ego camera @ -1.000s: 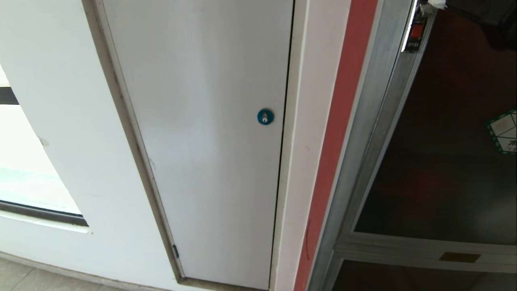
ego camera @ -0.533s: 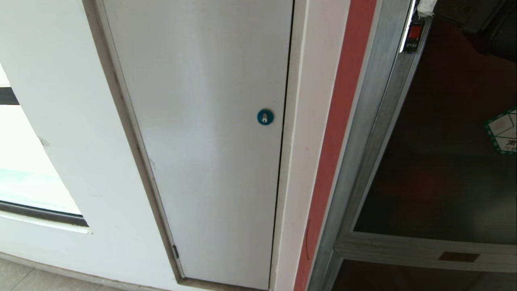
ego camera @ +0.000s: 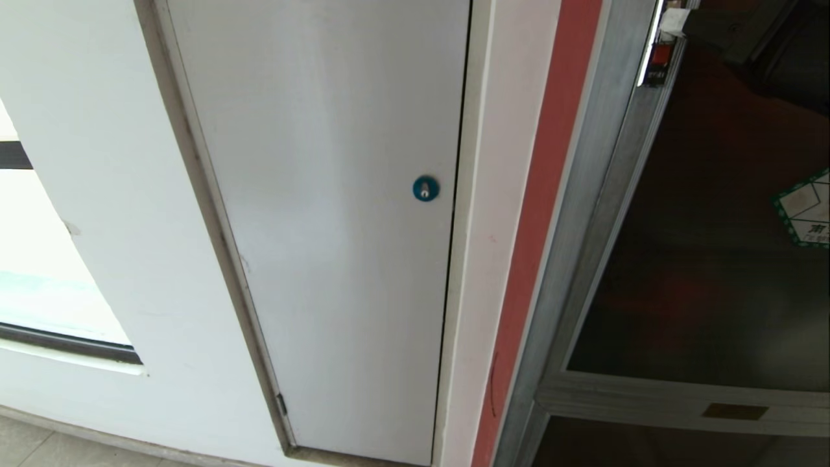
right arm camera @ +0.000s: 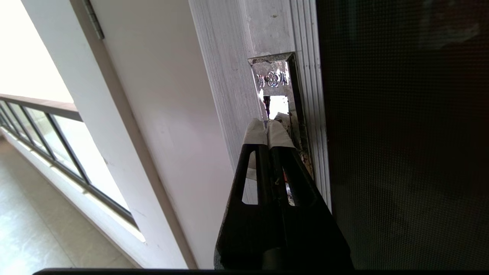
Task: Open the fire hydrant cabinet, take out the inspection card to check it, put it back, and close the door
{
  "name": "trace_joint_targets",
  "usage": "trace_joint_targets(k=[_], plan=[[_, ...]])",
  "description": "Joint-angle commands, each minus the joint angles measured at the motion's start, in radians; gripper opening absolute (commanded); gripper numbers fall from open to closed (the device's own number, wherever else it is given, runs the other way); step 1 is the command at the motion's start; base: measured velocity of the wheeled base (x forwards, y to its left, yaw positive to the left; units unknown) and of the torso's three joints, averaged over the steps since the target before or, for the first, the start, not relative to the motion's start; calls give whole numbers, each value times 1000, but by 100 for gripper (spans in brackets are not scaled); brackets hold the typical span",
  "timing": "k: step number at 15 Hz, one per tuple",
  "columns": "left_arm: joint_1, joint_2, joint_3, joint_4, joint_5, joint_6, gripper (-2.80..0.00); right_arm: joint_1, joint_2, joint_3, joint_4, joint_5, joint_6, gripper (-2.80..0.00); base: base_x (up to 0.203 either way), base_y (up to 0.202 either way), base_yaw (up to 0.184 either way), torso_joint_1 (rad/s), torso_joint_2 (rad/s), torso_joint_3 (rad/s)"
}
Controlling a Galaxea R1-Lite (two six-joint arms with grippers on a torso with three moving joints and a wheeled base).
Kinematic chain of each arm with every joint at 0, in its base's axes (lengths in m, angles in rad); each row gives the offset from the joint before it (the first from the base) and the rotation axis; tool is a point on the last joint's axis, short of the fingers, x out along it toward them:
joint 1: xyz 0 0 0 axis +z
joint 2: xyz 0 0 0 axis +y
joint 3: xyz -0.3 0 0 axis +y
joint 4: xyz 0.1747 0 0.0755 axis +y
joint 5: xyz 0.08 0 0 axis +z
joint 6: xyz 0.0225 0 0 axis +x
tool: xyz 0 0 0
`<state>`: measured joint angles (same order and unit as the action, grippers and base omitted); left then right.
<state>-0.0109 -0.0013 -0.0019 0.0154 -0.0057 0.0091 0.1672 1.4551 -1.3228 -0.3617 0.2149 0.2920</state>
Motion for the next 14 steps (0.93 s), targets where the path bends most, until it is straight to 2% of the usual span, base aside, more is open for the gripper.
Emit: trace_joint_targets(k=[1,14], plan=[[0,1,0,0,0,0,-280,0,16,12,2,-6,3,-280,0,0,0,0,0,0],[0,1,-1,0,0,0,-280,-8,34,34,-3,-26,19,-280,0,0,0,0,0,0]])
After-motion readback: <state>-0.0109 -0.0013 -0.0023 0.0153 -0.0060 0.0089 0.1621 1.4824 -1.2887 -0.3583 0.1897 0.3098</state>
